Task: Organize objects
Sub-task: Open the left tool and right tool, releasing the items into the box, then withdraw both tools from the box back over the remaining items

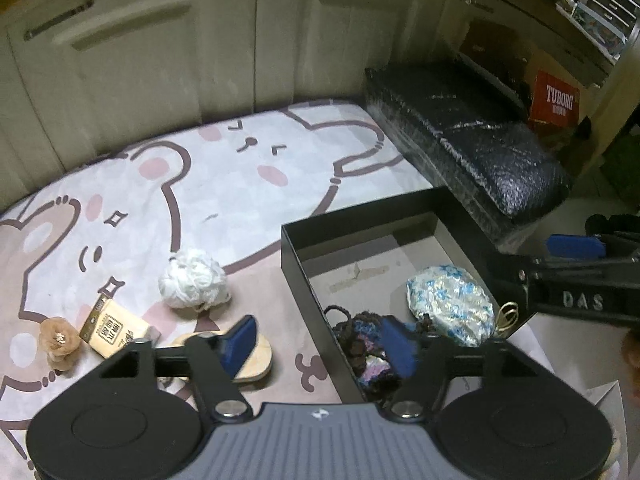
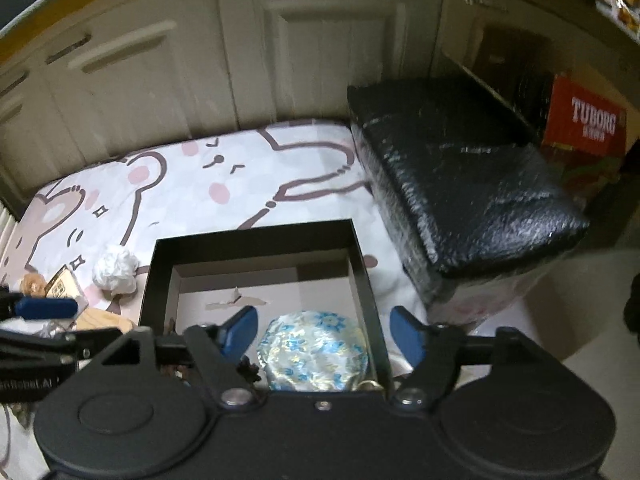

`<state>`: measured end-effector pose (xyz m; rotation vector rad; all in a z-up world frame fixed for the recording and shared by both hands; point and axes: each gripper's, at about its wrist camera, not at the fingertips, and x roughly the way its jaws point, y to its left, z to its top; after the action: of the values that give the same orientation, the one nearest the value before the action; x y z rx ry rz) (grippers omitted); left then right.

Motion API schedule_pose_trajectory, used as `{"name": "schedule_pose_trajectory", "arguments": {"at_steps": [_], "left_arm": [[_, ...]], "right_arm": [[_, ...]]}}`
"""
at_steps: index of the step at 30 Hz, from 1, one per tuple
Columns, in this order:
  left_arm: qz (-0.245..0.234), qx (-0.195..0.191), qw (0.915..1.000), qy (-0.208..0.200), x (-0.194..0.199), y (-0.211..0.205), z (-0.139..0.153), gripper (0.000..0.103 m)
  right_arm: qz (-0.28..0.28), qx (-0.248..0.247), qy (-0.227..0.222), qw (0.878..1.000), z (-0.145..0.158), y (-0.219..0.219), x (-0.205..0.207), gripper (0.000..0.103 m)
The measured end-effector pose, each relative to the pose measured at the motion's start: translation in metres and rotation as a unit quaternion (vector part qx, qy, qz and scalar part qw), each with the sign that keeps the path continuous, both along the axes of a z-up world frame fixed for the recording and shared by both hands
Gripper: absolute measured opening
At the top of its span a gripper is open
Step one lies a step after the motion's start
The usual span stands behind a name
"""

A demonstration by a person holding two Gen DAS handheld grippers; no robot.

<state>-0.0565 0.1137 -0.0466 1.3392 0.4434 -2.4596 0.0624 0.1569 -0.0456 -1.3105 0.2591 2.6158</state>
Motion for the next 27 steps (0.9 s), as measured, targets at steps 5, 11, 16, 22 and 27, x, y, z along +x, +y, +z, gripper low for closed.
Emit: {"name": "schedule_pose_trajectory", "arguments": {"at_steps": [5,11,16,22,27], "left_arm": [[0.018,-0.005,0.9997,0.013,0.004,0.001,0.007,0.087],[0.044,-0.010,0.9987,0.026,0.009,0.000,0.012,0.096],[0.047,-0.021,0.9981,0.033,0.012,0.002,0.015,0.103],[0.049,-0.026,0.9979,0.034,0.016,0.002,0.017,0.103],[0.060,-0.031,0.9971,0.035,0.020,0.000,0.019,0.103]], "right_arm": [[-0.015,0.019,0.006,1.000,0.009,-0.003,0.009,0.091],[-0.054,0.028,0.009,0.998,0.014,0.000,0.020,0.098],[-0.081,0.032,0.011,0.996,0.018,0.002,0.026,0.103],[-0.110,0.031,0.013,0.993,0.021,0.002,0.030,0.103],[-0.127,0.027,0.012,0.991,0.021,0.002,0.031,0.103]]}}
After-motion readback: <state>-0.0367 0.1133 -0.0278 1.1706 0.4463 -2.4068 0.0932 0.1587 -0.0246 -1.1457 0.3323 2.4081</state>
